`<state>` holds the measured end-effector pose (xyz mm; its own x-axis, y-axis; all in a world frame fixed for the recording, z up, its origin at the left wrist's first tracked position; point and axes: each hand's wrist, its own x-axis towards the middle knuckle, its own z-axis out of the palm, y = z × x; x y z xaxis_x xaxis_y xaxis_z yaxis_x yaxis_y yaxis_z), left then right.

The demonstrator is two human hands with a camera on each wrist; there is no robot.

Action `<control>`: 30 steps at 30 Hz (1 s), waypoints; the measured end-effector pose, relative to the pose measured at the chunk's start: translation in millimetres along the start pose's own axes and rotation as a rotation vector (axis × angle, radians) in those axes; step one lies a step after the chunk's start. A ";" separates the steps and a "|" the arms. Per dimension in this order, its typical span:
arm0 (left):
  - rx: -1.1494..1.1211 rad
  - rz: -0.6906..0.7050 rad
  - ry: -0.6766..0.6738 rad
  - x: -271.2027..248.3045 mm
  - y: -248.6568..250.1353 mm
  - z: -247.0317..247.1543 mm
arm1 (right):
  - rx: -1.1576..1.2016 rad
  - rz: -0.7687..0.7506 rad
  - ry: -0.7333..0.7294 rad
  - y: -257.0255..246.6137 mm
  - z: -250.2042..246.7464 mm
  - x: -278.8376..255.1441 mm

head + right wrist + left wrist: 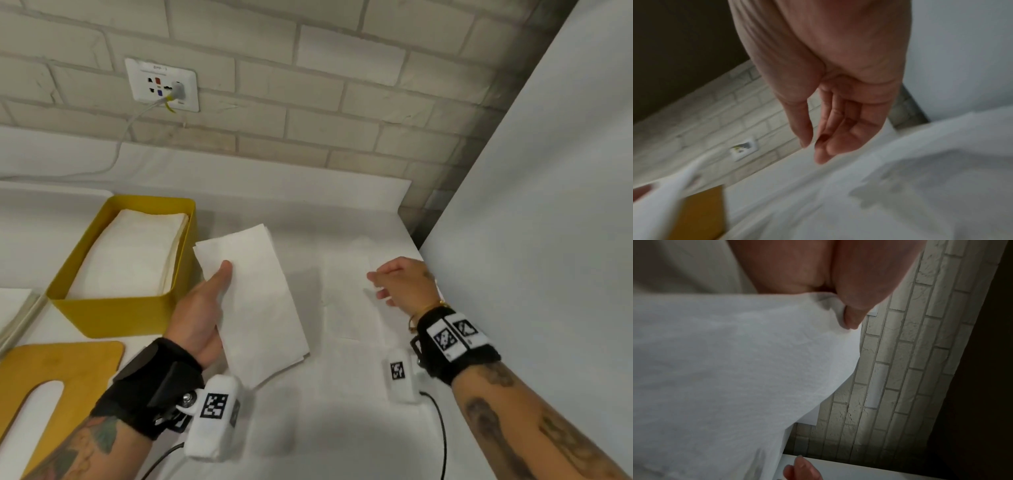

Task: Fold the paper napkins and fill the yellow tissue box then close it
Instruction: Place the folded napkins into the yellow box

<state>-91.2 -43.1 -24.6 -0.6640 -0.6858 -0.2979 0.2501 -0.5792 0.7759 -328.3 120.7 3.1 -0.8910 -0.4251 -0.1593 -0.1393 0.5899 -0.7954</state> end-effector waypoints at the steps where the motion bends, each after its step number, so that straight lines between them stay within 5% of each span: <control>1: -0.003 -0.010 0.003 -1.4 -1.6 1.1 | -0.045 0.031 0.029 3.8 -3.5 16.1; 6: -0.008 -0.042 0.022 -8.2 -3.4 -3.1 | -0.514 0.198 0.036 20.6 -14.4 56.1; 17: 0.016 -0.014 0.051 -10.1 0.9 -4.1 | -0.500 0.407 0.043 55.0 -20.3 65.3; 30: 0.028 -0.025 0.040 -8.7 -0.8 -0.7 | -0.202 0.113 0.168 49.0 -49.8 63.5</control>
<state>-85.2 -37.0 -23.0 -0.6405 -0.6891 -0.3389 0.2138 -0.5839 0.7832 -413.2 156.8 -16.9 -0.9626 -0.2388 -0.1280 -0.1028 0.7591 -0.6429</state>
